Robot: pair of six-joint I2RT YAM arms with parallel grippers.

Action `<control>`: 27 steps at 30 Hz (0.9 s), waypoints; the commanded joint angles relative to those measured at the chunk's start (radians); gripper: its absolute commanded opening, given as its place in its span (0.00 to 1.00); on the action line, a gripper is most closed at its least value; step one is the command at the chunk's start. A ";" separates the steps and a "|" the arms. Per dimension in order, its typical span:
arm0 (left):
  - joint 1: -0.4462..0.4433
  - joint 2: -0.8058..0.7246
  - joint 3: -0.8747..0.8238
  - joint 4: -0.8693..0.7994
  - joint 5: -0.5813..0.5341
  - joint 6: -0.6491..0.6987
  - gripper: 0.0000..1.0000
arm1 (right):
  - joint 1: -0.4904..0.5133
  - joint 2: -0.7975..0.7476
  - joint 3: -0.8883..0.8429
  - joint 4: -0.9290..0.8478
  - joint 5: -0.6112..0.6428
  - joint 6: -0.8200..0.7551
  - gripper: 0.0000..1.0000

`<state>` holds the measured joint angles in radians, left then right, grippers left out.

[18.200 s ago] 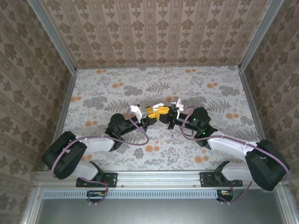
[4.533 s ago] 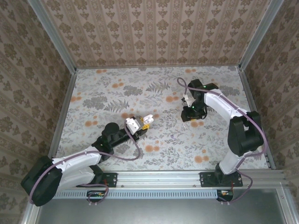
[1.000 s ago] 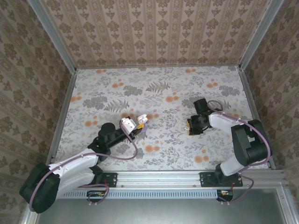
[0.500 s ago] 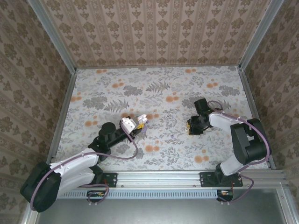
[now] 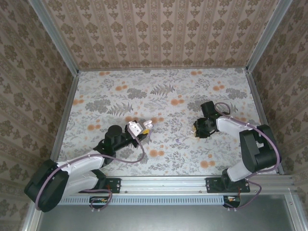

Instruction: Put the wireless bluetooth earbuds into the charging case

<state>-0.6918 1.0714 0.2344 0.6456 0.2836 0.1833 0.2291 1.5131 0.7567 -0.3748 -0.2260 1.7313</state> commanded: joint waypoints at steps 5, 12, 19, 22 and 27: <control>0.004 0.133 0.077 0.122 0.078 -0.052 0.12 | 0.001 -0.093 -0.025 0.066 0.066 -0.164 0.25; 0.003 0.267 0.163 0.121 0.108 -0.064 0.11 | 0.034 -0.106 -0.007 0.126 0.088 -0.347 0.25; 0.004 0.392 0.259 0.090 0.144 -0.100 0.11 | 0.091 -0.094 0.034 0.200 0.114 -0.529 0.25; 0.003 0.425 0.296 0.059 0.161 -0.115 0.11 | 0.107 -0.093 0.046 0.243 0.128 -0.605 0.25; 0.005 0.455 0.322 0.058 0.167 -0.134 0.11 | 0.120 -0.106 0.037 0.373 0.135 -0.730 0.26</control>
<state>-0.6918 1.5108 0.5209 0.7170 0.4168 0.0818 0.3386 1.4220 0.7795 -0.1032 -0.1253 1.1244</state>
